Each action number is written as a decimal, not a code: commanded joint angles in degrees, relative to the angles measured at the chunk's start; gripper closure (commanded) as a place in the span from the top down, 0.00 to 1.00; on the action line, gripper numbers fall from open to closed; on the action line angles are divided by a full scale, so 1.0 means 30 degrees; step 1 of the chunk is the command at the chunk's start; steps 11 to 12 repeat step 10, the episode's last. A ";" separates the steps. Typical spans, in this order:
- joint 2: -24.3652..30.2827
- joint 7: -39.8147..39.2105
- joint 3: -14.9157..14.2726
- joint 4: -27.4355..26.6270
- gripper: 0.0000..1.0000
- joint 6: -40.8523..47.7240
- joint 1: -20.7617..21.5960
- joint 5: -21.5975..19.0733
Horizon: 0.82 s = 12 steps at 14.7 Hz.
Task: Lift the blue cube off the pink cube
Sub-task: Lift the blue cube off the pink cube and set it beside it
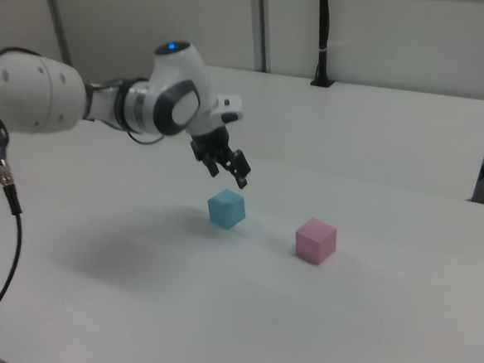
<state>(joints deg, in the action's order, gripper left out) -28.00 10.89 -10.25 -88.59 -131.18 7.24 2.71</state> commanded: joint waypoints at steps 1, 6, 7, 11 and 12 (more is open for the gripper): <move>0.3609 -0.0751 -0.0217 -0.0673 1.00 0.4800 0.0804 0.0329; 0.6107 -0.1871 -0.0217 -0.0732 1.00 1.0967 0.1188 0.0211; 0.6400 -0.1871 -0.0333 -0.0819 1.00 1.1380 0.1566 0.0211; 0.7162 -0.1871 -0.0627 -0.0967 1.00 1.2348 0.1922 0.0211; 0.7162 -0.1871 -0.0627 -0.0967 1.00 1.2348 0.1922 0.0211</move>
